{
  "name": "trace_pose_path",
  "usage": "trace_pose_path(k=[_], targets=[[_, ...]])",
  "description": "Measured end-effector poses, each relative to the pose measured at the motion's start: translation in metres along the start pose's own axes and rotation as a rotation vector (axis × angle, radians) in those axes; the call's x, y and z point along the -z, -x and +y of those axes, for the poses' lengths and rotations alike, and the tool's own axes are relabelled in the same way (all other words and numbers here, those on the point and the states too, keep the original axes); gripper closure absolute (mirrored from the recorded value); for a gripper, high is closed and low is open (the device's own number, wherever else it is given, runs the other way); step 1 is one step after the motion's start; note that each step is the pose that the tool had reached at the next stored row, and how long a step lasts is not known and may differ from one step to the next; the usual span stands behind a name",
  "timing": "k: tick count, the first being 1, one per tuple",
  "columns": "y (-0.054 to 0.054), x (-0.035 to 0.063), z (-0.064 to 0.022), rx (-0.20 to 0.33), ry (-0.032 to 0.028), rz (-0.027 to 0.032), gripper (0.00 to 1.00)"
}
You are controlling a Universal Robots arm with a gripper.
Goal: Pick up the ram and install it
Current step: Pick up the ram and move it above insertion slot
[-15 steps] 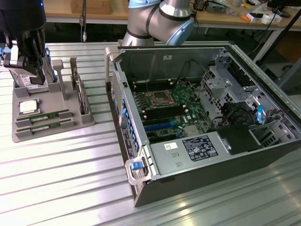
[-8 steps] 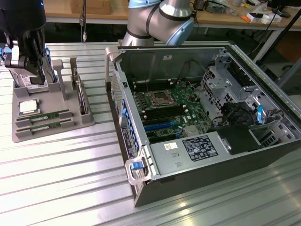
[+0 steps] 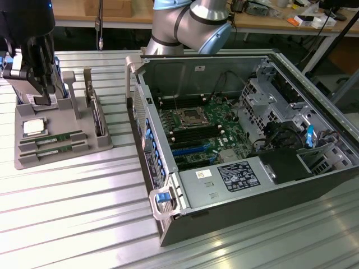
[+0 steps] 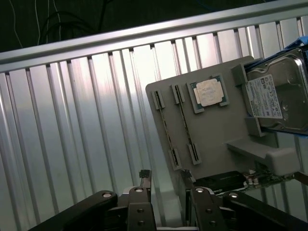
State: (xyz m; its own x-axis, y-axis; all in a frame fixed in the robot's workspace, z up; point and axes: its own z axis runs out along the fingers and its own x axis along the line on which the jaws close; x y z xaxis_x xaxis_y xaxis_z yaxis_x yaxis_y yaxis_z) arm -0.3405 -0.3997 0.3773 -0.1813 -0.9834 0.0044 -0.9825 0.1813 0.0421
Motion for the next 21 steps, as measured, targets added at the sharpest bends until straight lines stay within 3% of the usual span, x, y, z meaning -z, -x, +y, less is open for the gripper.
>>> trace_pose_path(k=[21], targets=[[0.000, -0.0163, -0.0007, 0.000, 0.0004, -0.0015, 0.64]])
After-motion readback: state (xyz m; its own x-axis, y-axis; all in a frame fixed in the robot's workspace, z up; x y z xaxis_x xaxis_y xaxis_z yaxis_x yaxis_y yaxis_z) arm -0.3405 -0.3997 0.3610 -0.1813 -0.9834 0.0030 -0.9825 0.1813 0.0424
